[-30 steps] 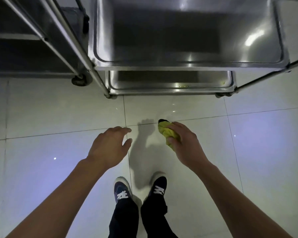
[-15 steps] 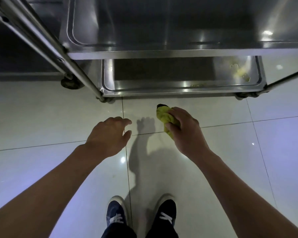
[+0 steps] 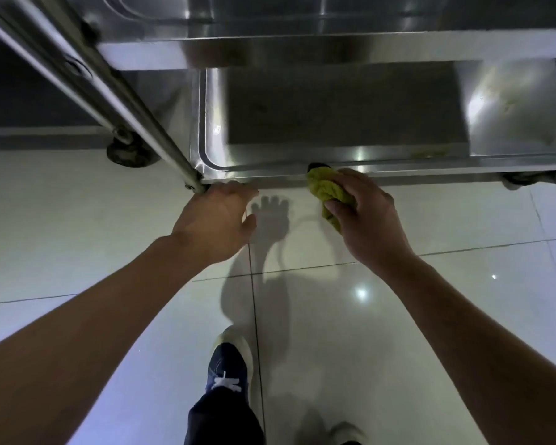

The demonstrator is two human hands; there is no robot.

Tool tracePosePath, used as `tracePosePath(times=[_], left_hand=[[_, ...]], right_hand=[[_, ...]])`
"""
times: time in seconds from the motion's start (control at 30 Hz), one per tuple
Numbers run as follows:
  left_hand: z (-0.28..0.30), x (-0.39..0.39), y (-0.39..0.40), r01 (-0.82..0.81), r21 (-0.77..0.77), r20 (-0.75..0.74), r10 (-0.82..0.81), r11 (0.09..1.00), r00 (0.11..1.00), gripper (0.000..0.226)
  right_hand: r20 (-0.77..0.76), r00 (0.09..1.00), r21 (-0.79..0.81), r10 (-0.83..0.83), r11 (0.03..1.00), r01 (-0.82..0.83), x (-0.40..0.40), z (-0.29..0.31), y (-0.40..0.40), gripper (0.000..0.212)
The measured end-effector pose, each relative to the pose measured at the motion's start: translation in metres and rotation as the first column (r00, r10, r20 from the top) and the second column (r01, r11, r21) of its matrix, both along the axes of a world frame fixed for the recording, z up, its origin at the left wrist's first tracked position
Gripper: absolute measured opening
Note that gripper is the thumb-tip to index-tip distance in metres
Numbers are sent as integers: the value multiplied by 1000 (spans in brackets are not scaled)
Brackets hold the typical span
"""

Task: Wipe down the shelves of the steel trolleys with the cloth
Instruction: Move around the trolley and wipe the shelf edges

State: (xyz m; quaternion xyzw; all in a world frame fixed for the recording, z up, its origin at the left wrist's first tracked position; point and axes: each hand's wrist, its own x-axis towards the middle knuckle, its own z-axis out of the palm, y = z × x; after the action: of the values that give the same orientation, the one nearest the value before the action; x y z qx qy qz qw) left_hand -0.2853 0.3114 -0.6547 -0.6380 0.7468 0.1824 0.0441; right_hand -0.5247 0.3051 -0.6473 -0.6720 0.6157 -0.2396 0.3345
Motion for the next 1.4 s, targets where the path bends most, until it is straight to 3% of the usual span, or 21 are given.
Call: tracePosePath(times=[0.23, 0.47, 0.57, 0.63, 0.73, 0.8, 0.97, 1.17, 1.27, 1.4], left_hand=[[-66, 14, -44, 43, -100, 3, -43, 994, 999, 49], [-107, 30, -60, 98, -176, 72, -86, 980, 994, 53], [-108, 31, -63, 84, -218, 78, -69, 972, 995, 47], [-107, 34, -61, 82, -240, 52, -71, 967, 996, 44], [-105, 39, -52, 70, -255, 23, -66, 964, 998, 41], [-106, 40, -45, 37, -264, 19, -33, 964, 999, 38], [-109, 40, -41, 15, -278, 59, 1, 961, 998, 44], [-113, 43, -46, -36, -275, 78, 60, 961, 995, 39], [-116, 47, -42, -44, -301, 32, 56, 953, 998, 42], [-123, 50, -32, -83, -389, -67, 62, 917, 996, 42]], right_hand=[[9, 1000, -177, -2, 984, 3, 14, -61, -59, 30], [-13, 995, -333, -96, 939, 86, 33, -79, -112, 22], [-23, 994, -408, -110, 908, 91, 43, -84, -127, 33], [-99, 994, -442, -50, 897, 1, 47, -92, -126, 38], [-364, 926, -287, 101, 934, -214, 49, -114, -111, 42], [-455, 875, -189, 163, 943, -274, 50, -124, -97, 44], [-382, 924, -223, 30, 967, -124, 56, -127, -112, 49], [-483, 874, -174, 49, 973, -150, 69, -145, -116, 50], [-502, 863, -174, 56, 971, -164, 79, -148, -117, 52], [-510, 841, -110, 182, 956, -274, 113, -146, -126, 54]])
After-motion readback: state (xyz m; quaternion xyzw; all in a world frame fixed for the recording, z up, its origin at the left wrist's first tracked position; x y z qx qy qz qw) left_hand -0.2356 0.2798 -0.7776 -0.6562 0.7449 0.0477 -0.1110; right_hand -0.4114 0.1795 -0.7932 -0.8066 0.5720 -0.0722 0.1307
